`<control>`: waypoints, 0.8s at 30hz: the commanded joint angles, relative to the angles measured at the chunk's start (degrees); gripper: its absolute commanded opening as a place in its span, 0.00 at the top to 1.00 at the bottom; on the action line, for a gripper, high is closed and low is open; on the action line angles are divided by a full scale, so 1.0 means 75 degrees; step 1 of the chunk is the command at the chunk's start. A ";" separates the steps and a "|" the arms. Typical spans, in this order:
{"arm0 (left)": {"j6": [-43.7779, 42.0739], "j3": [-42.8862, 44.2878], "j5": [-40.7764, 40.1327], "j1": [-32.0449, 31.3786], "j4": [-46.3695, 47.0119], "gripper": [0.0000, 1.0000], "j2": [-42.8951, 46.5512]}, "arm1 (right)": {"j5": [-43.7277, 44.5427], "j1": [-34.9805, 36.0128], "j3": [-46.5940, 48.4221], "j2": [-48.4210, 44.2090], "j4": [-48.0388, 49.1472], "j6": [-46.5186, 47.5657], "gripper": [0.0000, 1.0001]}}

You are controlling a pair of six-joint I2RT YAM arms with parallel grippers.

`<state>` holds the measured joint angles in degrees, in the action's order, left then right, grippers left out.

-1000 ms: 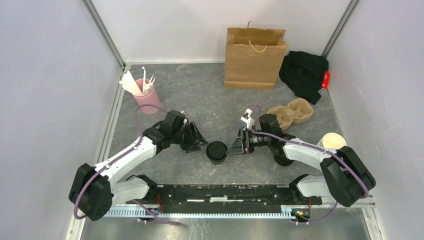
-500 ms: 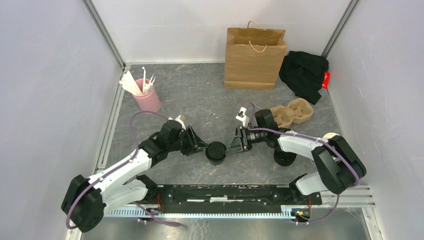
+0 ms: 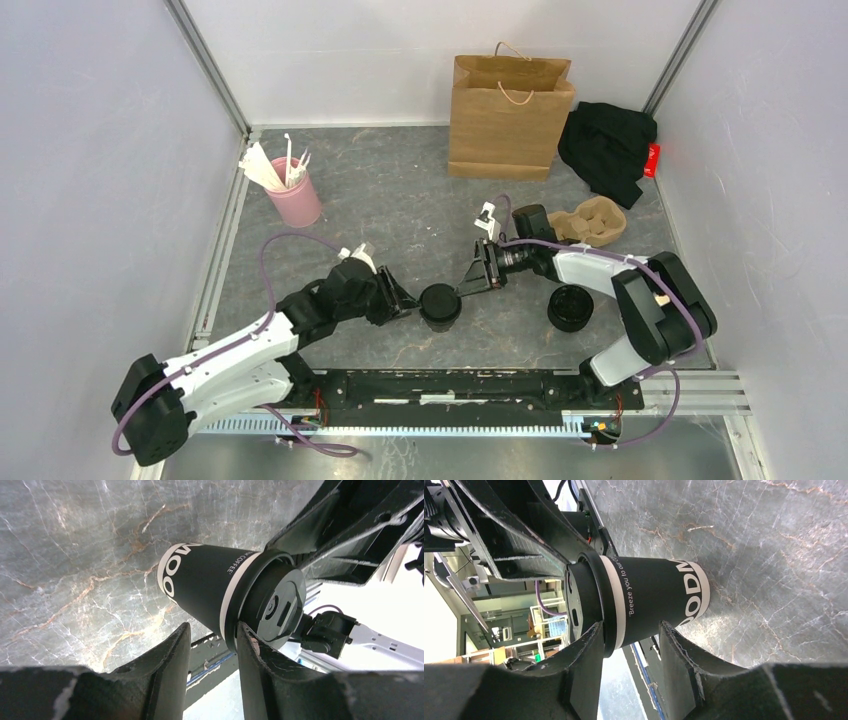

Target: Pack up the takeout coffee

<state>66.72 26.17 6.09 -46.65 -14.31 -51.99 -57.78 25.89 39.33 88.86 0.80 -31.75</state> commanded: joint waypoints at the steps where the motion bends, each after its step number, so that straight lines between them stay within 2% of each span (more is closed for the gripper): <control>1: 0.0033 -0.0543 0.0363 -0.0444 -0.1898 0.55 -0.0217 | 0.1894 0.0180 -0.0243 0.0298 -0.0052 0.0674 0.52; 7: -0.0125 0.0357 0.0555 -0.0436 -0.1375 0.45 -0.0039 | 0.1413 0.0198 -0.0018 -0.0419 -0.0506 0.0601 0.46; 12: -0.0430 0.1093 0.0316 -0.0436 -0.1620 0.37 -0.0294 | 0.1247 0.0191 0.0292 -0.0640 -0.0971 0.0831 0.42; 24: -0.0107 0.1341 -0.0027 -0.0424 -0.2673 0.28 0.0714 | 0.1312 0.0198 0.0861 -0.1414 -0.2069 0.1224 0.30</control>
<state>65.95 33.95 8.08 -49.60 -31.14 -49.89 -49.39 27.00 41.82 81.58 -10.87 -25.67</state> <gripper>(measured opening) 0.712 0.677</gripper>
